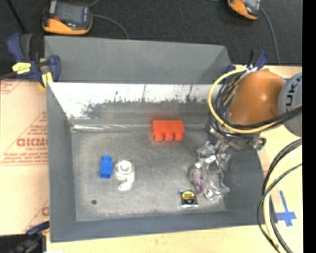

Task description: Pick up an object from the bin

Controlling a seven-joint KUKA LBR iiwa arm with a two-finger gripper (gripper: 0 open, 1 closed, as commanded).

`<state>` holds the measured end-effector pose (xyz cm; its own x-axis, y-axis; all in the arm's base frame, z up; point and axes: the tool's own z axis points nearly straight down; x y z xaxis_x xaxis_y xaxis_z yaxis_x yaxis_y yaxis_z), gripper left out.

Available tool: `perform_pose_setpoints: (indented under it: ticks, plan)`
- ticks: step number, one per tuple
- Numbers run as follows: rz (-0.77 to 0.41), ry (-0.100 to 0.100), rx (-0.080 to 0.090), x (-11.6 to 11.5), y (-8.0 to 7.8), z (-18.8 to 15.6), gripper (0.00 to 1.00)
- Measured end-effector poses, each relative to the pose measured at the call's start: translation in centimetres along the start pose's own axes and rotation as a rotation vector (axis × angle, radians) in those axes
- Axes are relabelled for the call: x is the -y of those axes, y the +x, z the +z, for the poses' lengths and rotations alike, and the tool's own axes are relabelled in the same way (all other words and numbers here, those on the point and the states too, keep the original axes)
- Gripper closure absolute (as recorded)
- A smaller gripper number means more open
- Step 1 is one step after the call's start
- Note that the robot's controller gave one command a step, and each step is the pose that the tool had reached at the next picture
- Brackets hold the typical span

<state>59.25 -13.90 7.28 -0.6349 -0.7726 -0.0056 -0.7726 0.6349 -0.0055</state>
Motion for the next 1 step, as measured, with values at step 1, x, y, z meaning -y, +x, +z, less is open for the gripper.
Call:
perform_pose_setpoints:
  ticks: [1]
  plan:
    - [0.004, -0.002, -0.001, 0.10, -0.06, -1.59, 1.00]
